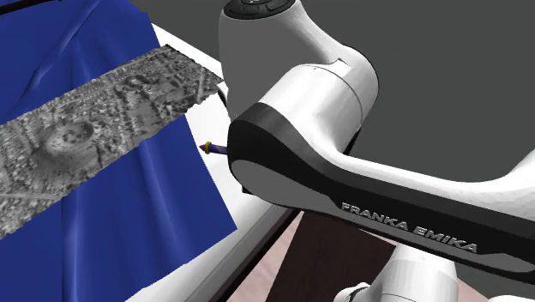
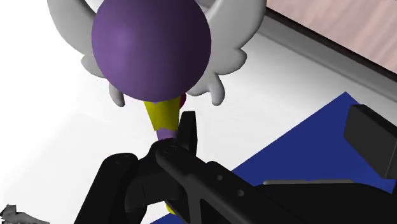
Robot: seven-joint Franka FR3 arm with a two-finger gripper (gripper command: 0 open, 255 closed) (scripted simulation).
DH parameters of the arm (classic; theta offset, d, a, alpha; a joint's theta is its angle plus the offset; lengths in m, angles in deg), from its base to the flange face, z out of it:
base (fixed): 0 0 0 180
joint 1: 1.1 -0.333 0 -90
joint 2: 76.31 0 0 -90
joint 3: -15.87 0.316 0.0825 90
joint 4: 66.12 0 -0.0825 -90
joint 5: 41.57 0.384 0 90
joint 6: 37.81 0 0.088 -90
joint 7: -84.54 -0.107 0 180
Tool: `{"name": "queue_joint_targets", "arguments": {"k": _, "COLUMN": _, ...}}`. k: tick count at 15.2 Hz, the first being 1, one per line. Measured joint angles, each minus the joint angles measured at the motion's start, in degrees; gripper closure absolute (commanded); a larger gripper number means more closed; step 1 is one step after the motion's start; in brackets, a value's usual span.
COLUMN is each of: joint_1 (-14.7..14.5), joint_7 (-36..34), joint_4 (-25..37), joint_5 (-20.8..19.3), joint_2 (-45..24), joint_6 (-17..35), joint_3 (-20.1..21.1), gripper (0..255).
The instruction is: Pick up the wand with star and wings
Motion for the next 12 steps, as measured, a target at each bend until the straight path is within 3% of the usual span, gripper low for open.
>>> {"name": "queue_joint_targets", "arguments": {"k": 7, "joint_1": -0.42, "joint_7": 10.18, "joint_4": 3.03, "joint_5": -1.62, "joint_2": -11.02, "joint_6": 11.62, "joint_3": -7.3, "gripper": 0}}
{"name": "queue_joint_targets", "arguments": {"k": 12, "joint_1": -0.38, "joint_7": 11.77, "joint_4": 1.23, "joint_5": -1.84, "joint_2": -13.13, "joint_6": 16.12, "joint_3": -8.7, "gripper": 0}}
